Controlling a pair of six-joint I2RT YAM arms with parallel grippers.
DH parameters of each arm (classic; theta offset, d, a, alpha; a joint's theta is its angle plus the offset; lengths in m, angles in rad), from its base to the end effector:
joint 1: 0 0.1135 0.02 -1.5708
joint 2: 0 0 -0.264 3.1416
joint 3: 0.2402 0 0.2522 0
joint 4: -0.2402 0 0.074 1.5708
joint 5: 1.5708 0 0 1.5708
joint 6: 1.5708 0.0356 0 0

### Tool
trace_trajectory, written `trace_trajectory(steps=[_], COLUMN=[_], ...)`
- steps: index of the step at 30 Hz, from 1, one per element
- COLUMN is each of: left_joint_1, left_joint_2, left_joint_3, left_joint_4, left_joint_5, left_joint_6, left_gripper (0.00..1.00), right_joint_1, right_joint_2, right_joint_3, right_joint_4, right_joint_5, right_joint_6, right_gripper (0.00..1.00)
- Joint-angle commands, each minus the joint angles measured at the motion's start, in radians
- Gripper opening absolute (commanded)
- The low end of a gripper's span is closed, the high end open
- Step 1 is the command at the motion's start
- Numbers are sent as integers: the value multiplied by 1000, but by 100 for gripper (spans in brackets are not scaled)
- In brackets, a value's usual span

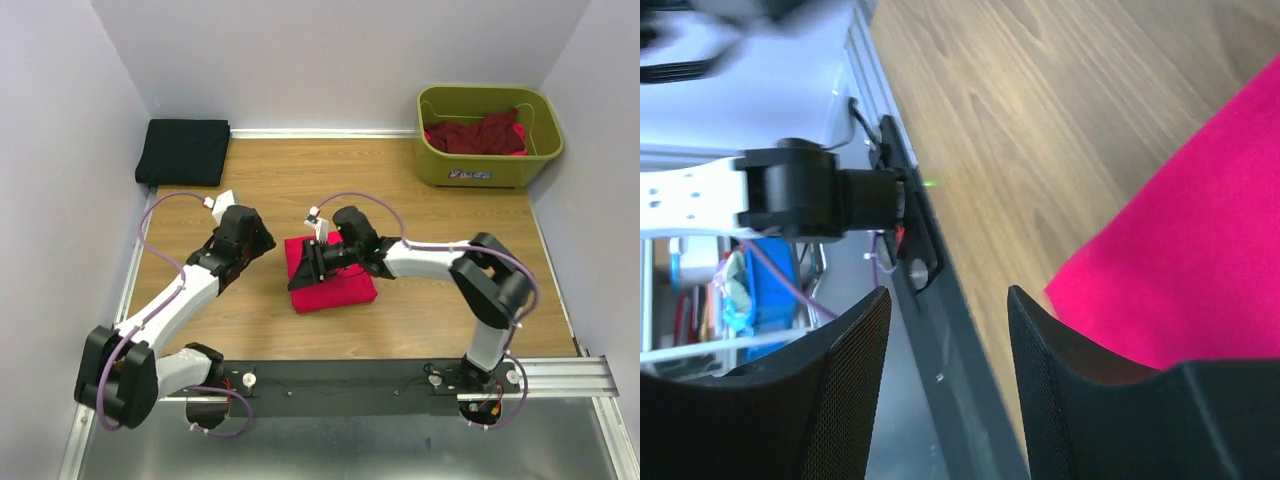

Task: Fold and stack the t-shirts
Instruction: Fold the tshirt

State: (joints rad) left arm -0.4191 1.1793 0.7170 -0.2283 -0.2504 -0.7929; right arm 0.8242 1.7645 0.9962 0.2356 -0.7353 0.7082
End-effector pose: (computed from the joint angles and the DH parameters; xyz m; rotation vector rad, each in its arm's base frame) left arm 0.2309 -0.0932 0.2329 -0.5511 2.1942 -0.3721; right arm 0.2373 0.2916 0.1945 -0.6584 2.3373 1.5977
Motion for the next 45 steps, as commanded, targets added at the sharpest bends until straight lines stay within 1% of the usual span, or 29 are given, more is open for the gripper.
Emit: trace_trajectory(steps=[1,3,5,7,8,10,13,14,15,17,18,19,21,22,24,25,26,27,29,30,32,33,34,37,38,41,43,44,45], left_joint_1=[46,60,72,77,77,77,75,75,69,48,13,-6,-53,-107,-168,-211,-225,-234,-237,-239,-237,-236,-236,-233,-195,-185,-185,-184,-185], left_joint_2=[-125,-154,-185,-207,-214,-243,-282,-305,-317,-351,-362,-378,-389,-391,-382,-357,-340,-322,-270,-256,-202,-179,-129,-81,-76,-99,-147,-165,-203], left_joint_3=[-56,-76,-85,-93,-96,-102,-129,-139,-161,-188,-211,-221,-244,-248,-260,-266,-274,-281,-306,-315,-343,-352,-355,-395,-456,-458,-444,-432,-403], left_joint_4=[-57,-66,-72,-80,-83,-89,-75,-71,-60,-57,-49,-45,-31,-26,-3,7,20,33,55,91,124,133,124,139,171,155,123,77,57], left_joint_5=[-64,-64,-62,-52,-46,-15,80,111,176,232,293,322,390,402,425,434,444,454,473,482,507,513,508,496,510,502,482,467,441], left_joint_6=[-37,-32,-26,-25,-26,-31,-32,-37,-42,-54,-69,-77,-98,-123,-140,-149,-150,-155,-155,-157,-158,-157,-161,-189,-213,-213,-215,-215,-212], left_gripper=[70,71,71,71,71,71,71,71,70,68,67,65,63,62,58,56,55,54,48,46,42,42,40,37,34,34,34,35,40], right_joint_1=[53,73,82,81,81,76,58,32,15,-35,-52,-69,-121,-141,-216,-273,-273,-325,-381,-396,-436,-451,-485,-533,-548,-560,-562,-562,-562], right_joint_2=[130,214,252,279,274,212,113,57,24,-58,-80,-105,-183,-215,-282,-296,-307,-313,-309,-300,-266,-254,-226,-157,-102,-109,-141,-198,-226], right_joint_3=[-18,-15,-8,8,25,30,18,-5,-27,-94,-119,-142,-215,-244,-295,-345,-366,-387,-432,-444,-481,-491,-517,-538,-565,-576,-576,-574,-559], right_joint_4=[149,154,150,104,64,5,-57,-64,-70,-71,-73,-71,-74,-78,-76,-78,-78,-76,-76,-75,-73,-73,-73,-73,-74,-76,-88,-99,-128], right_joint_5=[-56,-59,-50,-20,-6,28,77,79,71,51,37,-10,-44,-59,-70,-82,-91,-101,-107,-107,-98,-86,-43,-46,-12,14,36,43,60], right_joint_6=[62,54,47,30,-14,-38,-81,-85,-82,-87,-93,-99,-104,-99,-102,-102,-105,-114,-128,-144,-156,-164,-156,-154,-154,-141,-139,-135,-138], right_gripper=[57,56,55,55,55,55,55,55,55,55,55,55,55,55,55,53,53,50,47,45,43,42,39,34,33,33,33,33,33])
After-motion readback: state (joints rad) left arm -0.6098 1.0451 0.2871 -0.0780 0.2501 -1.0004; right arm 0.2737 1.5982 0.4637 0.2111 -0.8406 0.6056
